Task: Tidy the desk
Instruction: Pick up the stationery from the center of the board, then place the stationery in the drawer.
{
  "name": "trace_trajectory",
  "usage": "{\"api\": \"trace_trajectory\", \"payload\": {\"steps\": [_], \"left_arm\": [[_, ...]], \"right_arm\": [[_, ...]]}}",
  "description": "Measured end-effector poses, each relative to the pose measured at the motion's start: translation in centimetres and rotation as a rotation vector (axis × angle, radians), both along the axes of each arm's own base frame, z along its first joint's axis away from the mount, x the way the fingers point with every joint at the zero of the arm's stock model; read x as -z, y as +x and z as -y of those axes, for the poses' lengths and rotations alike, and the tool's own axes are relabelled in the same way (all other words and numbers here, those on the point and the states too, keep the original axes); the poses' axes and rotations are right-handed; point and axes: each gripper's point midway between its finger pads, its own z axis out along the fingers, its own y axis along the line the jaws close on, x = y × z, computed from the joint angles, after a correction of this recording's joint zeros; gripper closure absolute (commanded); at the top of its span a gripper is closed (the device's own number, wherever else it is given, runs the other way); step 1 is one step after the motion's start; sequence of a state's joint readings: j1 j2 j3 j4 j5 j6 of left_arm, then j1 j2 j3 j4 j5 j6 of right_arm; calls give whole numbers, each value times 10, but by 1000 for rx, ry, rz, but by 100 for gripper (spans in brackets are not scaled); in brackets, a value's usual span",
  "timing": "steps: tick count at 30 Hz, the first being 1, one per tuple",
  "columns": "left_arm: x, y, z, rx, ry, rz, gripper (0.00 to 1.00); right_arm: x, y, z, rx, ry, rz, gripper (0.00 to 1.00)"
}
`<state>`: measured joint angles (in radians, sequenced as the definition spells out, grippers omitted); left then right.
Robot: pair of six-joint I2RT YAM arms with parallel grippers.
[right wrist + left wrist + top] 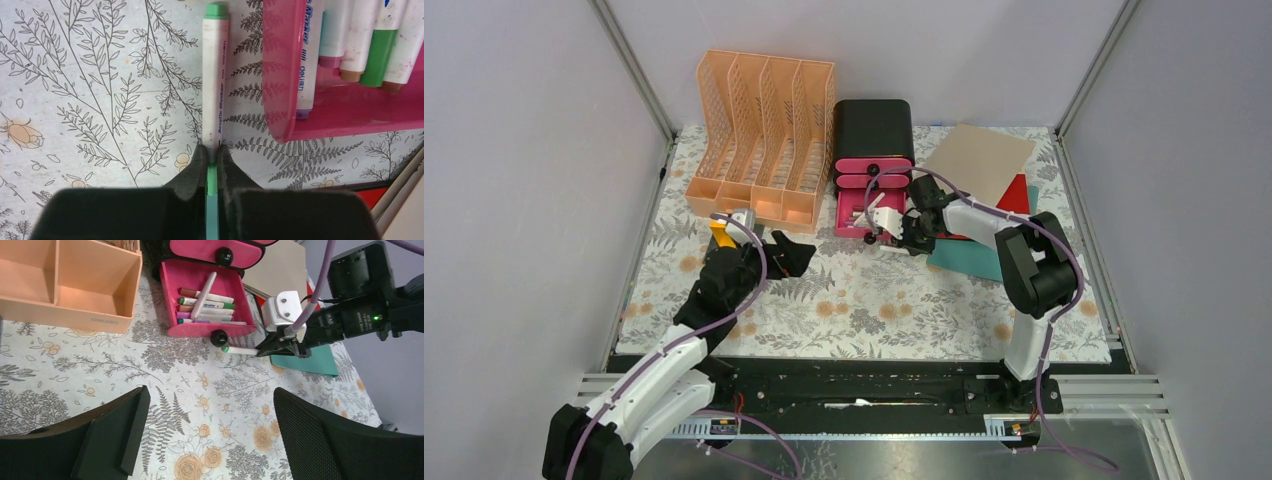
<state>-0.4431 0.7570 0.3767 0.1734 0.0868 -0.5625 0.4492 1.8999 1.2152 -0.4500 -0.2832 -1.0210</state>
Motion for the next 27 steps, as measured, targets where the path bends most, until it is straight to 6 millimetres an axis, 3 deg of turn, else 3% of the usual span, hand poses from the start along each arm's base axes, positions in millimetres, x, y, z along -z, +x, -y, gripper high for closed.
{"api": "trace_trajectory", "payload": {"steps": [4,10,14,21,27], "left_arm": [[-3,-4,2,15,-27,5,1],[4,-9,6,34,-49,-25,1],[2,-11,9,46,-70,-27,1],[7,-14,11,58,-90,-41,1],[15,-17,12,63,-95,-59,1]], "right_arm": [[-1,-4,1,-6,-6,3,100],[-2,-39,11,-23,-25,-46,100],[-13,-53,16,-23,-22,-62,100],[-50,-49,7,-17,42,-7,100],[-94,-10,-9,-13,81,112,100]]}}
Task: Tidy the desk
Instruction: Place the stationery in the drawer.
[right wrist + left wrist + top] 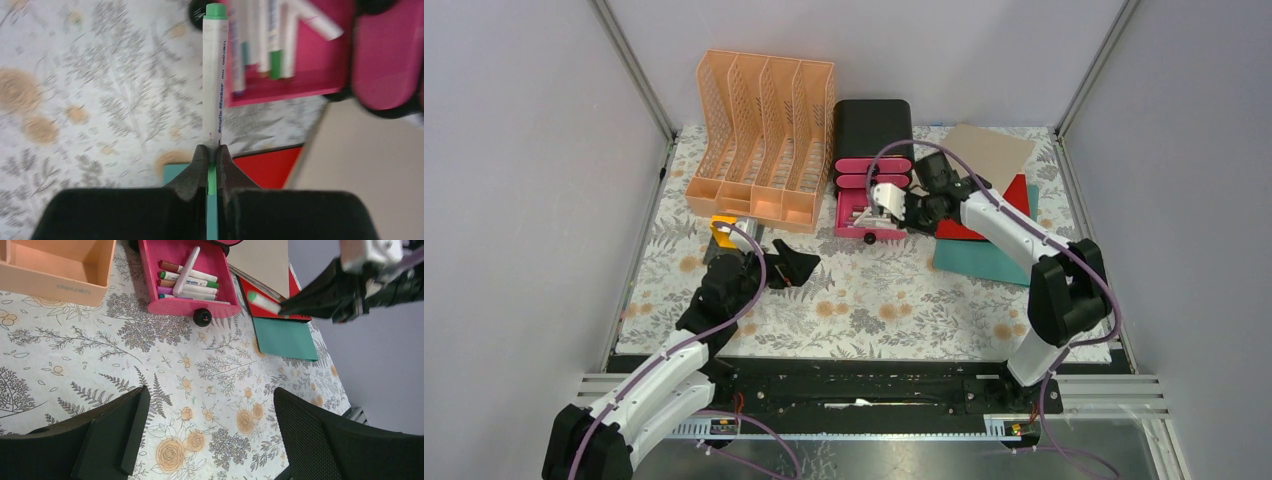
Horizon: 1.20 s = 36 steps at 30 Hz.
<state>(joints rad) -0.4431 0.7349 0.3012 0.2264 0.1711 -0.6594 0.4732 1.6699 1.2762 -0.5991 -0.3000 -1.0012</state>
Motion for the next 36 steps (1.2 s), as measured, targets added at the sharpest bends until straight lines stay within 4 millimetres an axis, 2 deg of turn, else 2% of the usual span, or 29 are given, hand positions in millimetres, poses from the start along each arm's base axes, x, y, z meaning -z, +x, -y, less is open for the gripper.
{"api": "trace_trajectory", "payload": {"steps": [4,10,12,15,17,21,27,32,36], "left_arm": [[-1,-1,0,1,-5,0,1],[-8,-2,0,1,-17,24,1],[-9,-2,-1,1,-18,25,1],[-8,-3,-1,1,-15,20,1],[-8,-3,-1,1,-16,21,1],[-12,-3,-1,1,-21,33,1],[-14,-5,-2,1,-25,40,1],[-13,-5,-2,1,-23,35,1],[-13,-5,-2,1,-23,35,1]], "right_arm": [[-23,33,-16,4,13,84,100],[-23,69,-36,9,-28,132,99],[-19,79,-42,12,-48,142,89],[-9,91,-49,18,-78,152,61],[0,94,-51,26,-100,155,50],[14,95,-51,42,-137,147,41],[11,93,-54,70,-112,140,38],[-3,72,-60,54,-22,101,39],[-17,50,-70,14,71,60,46]]}}
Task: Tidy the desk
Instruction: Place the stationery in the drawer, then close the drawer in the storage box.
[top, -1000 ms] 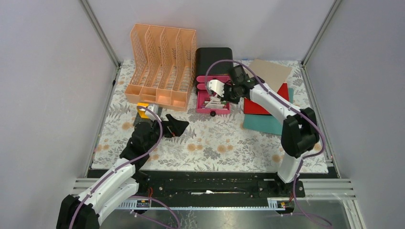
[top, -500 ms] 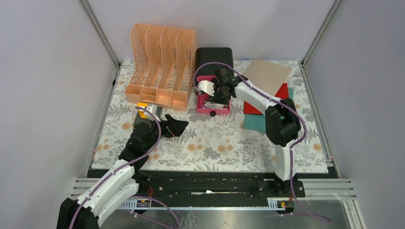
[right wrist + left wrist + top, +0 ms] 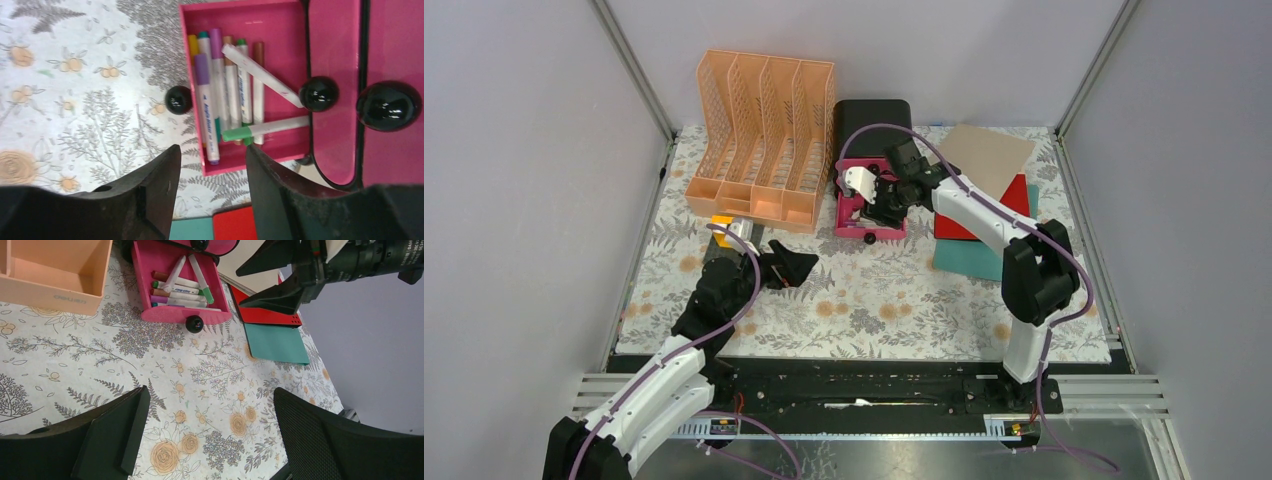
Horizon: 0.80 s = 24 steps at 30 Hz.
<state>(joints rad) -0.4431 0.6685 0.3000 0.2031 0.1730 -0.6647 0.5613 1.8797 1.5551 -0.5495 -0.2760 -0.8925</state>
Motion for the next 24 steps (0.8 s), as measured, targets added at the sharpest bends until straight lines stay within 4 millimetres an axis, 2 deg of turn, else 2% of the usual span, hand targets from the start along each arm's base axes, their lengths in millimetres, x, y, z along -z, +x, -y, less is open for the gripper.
{"api": "trace_trajectory", "payload": {"steps": [3,8,13,15,19,24], "left_arm": [[0,0,0,0,-1,0,1],[0,0,0,-1,-3,-2,1],[4,-1,0,-1,-3,-11,1],[6,-1,0,-1,0,-17,1],[8,-1,0,-1,0,-21,1],[9,-2,-1,-2,2,-24,1]], "right_arm": [[-2,-11,-8,-36,48,-33,54],[9,-30,-11,-81,71,-108,64],[18,-38,-8,-114,52,-130,87],[23,-38,-8,-127,38,-130,93],[42,-38,-4,-147,-24,-130,98],[75,-42,3,-157,-113,-133,100]]}}
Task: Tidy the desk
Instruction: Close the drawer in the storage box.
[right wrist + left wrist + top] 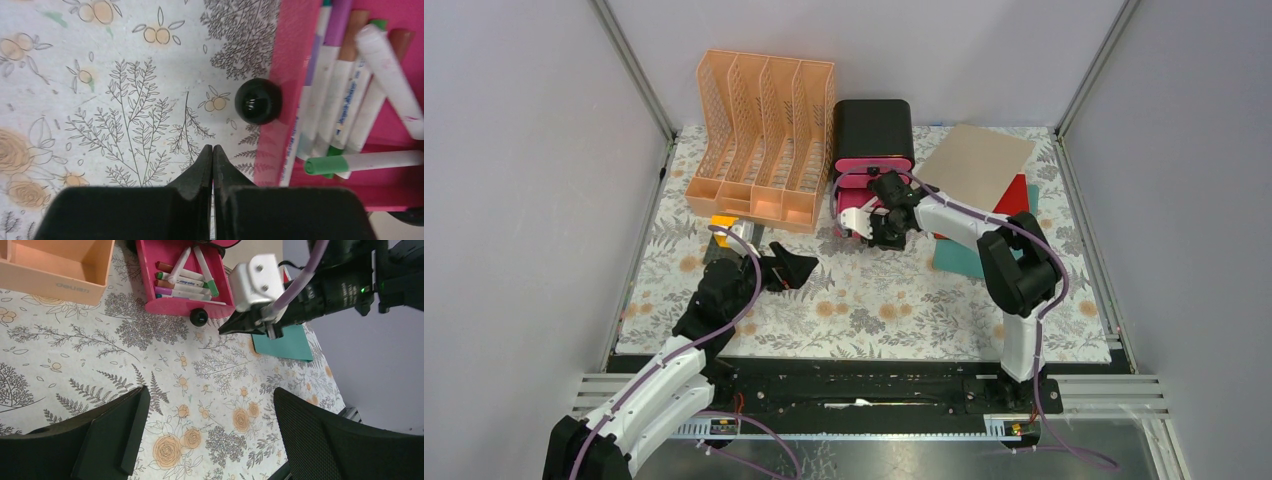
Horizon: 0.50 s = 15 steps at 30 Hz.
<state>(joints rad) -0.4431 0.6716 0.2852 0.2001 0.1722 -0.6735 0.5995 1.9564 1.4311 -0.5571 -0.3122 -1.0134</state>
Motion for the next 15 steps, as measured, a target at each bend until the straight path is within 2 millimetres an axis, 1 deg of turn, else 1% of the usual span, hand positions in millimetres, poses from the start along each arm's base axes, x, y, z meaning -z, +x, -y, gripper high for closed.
{"api": "trace_trajectory", "payload": {"steps": [3,5,7,9,15], "left_arm": [[3,-1,0,0,6,-12,1],[6,-2,-1,0,11,-22,1],[6,-2,-1,0,12,-24,1],[6,-2,-1,0,11,-22,1],[5,-3,-2,-1,11,-23,1]], "right_arm": [[17,-1,5,5,-56,22,100],[24,4,6,15,-79,55,100],[27,15,6,33,-92,103,100],[28,29,7,60,-101,166,100],[25,67,3,138,-77,344,100]]}}
